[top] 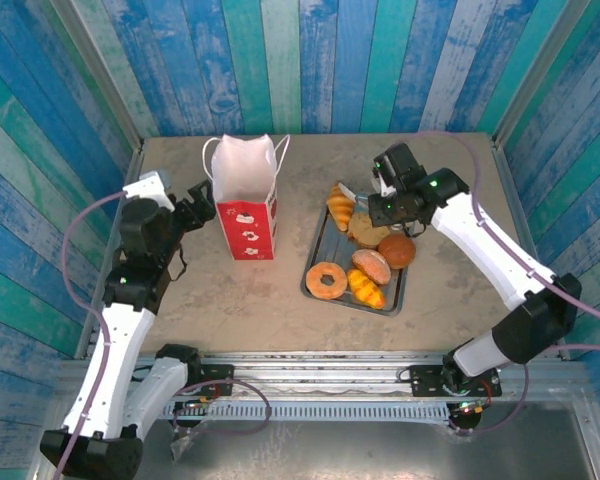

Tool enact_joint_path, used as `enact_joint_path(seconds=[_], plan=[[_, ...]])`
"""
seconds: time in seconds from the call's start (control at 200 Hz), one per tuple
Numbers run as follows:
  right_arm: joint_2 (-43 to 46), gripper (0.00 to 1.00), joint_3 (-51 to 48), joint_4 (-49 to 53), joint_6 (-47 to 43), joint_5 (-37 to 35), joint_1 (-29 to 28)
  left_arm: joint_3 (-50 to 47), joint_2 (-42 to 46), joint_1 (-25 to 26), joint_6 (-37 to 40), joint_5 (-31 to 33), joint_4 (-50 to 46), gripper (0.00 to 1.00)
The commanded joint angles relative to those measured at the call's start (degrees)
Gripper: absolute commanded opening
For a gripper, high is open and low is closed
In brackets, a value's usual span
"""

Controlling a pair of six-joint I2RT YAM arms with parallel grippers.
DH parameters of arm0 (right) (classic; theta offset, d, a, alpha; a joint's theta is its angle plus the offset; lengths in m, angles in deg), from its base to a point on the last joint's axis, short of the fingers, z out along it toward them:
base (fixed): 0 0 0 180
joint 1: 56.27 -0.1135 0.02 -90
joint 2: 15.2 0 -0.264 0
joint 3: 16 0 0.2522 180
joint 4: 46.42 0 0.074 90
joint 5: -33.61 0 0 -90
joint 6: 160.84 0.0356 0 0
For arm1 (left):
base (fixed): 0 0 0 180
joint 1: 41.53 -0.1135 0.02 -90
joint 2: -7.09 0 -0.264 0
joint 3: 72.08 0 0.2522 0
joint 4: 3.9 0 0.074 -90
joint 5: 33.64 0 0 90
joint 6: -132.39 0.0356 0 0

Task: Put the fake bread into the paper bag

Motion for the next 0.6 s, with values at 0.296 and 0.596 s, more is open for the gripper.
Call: enact_joint_path(seconds=[0.296, 0.596], plan=[[-9.23, 0.50, 3.18, -0.93, -3.37, 2.91, 0.79, -3.26, 5.80, -0.10, 3.65, 5.48, -0.85, 0.94], [-12.93, 0.52, 4.78, -1.60, -4.68, 2.17, 0.84, -3.44, 5.22, -0.14, 3.65, 5.54, -0.42, 0.94]])
